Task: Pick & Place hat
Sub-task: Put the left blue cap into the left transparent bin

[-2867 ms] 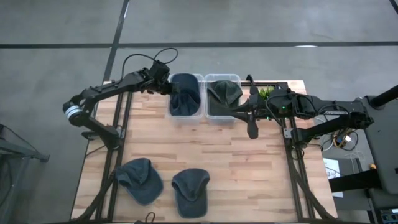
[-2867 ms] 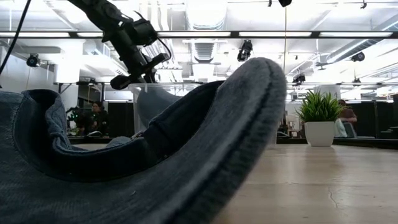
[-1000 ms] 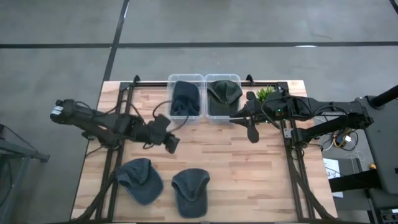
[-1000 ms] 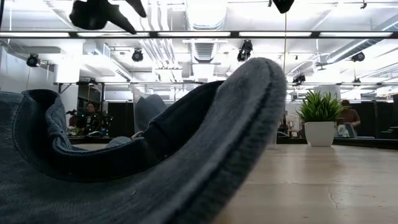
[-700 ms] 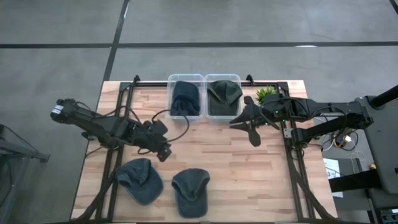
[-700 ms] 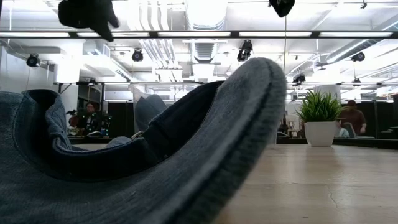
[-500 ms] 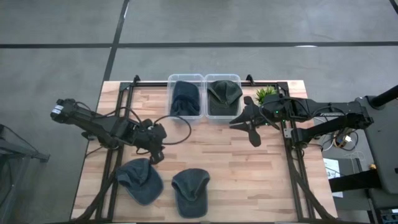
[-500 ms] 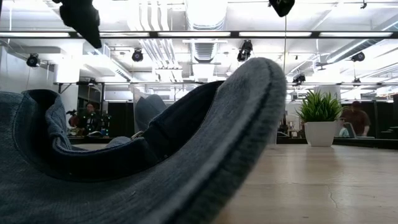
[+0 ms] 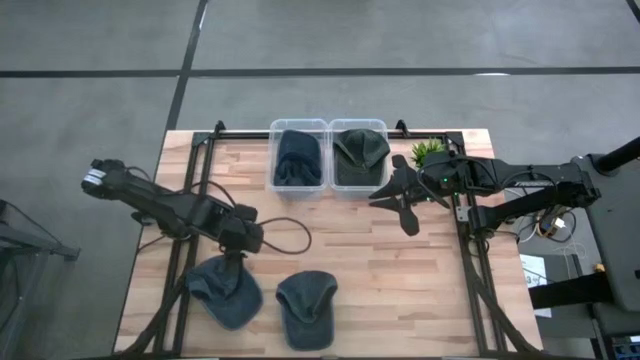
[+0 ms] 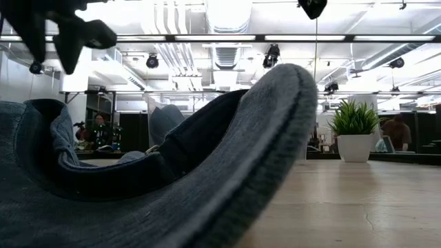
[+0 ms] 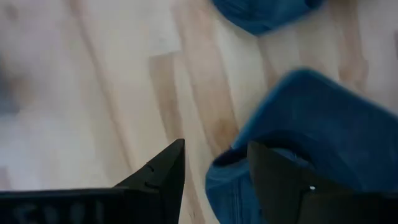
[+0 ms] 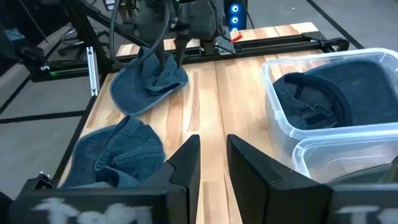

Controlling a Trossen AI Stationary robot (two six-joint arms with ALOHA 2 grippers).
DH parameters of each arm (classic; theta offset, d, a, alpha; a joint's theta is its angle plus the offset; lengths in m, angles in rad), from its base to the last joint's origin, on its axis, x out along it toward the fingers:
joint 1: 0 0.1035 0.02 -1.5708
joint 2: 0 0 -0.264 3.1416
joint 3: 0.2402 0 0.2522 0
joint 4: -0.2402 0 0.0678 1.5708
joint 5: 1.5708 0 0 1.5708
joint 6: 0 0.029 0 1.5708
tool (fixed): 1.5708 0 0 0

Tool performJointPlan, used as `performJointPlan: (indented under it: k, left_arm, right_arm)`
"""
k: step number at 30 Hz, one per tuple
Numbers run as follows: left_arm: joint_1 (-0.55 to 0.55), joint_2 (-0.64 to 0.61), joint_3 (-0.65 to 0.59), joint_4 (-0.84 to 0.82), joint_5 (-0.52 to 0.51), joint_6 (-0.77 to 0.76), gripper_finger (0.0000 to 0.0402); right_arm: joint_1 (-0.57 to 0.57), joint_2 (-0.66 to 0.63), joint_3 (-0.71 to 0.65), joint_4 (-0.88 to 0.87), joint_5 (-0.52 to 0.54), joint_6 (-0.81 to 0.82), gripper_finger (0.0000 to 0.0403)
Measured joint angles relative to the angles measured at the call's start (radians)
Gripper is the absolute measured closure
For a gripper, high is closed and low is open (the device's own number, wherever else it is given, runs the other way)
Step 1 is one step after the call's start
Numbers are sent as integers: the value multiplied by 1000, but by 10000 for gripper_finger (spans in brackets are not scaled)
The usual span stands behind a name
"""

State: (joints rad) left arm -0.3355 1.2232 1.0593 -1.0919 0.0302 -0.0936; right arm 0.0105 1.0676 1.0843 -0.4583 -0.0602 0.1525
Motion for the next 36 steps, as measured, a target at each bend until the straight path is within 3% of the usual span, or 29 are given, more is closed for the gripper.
performJointPlan:
  k: [5, 9, 14, 18, 25, 36]
  left_arm:
    - [0, 0, -73, 58, 37, 98, 236]
    - [0, 0, -139, 170, 59, 119, 236]
    - [0, 0, -204, 211, 154, 115, 236]
    - [0, 0, -242, 250, 162, 114, 236]
    - [0, 33, -263, 338, 212, 92, 236]
    - [1, 158, -263, 333, 239, 124, 236]
  right_arm:
    - [0, 0, 0, 0, 0, 26, 330]
    - [0, 0, 0, 0, 0, 31, 330]
    - [0, 0, 0, 0, 0, 32, 330]
    - [0, 0, 0, 0, 0, 32, 330]
    - [0, 0, 0, 0, 2, 63, 330]
    - [0, 0, 0, 0, 2, 66, 330]
